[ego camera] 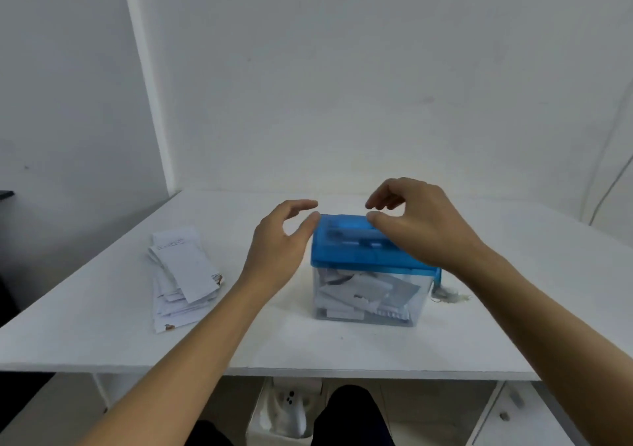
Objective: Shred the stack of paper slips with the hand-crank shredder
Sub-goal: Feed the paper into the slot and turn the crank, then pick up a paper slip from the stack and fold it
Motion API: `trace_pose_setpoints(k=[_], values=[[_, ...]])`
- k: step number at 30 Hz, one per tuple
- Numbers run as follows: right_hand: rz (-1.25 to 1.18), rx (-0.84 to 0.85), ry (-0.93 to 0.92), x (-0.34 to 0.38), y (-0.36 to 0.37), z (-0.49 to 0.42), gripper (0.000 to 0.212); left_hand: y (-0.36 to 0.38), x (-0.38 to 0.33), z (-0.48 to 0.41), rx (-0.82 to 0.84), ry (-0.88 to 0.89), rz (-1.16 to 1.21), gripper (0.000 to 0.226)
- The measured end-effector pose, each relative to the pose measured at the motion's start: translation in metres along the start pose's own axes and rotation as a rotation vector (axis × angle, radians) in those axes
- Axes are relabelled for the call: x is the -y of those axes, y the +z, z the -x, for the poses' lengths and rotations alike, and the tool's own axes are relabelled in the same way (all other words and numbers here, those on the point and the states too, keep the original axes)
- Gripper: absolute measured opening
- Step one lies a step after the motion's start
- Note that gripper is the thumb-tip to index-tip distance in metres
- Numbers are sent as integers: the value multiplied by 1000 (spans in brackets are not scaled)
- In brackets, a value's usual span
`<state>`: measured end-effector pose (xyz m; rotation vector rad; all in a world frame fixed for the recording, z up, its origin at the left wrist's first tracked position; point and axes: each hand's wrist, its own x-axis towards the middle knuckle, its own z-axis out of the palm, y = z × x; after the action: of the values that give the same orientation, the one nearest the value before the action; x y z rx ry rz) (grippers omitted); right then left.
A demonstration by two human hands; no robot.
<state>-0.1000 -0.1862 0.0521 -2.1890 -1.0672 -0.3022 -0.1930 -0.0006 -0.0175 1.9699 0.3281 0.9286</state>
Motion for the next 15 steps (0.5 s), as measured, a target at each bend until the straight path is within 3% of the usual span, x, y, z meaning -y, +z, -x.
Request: trace_pose_setpoints(k=[6,9,15], values=[[13,95,-178,67,50,11,14,-61,33,17,-230,-88,122,16],[5,197,-245,92,90,21,17,-89,53,20,-324,-183,61,15],[-143,449,-19,95,184,17,24,-124,103,39,-431,-378,-202,22]])
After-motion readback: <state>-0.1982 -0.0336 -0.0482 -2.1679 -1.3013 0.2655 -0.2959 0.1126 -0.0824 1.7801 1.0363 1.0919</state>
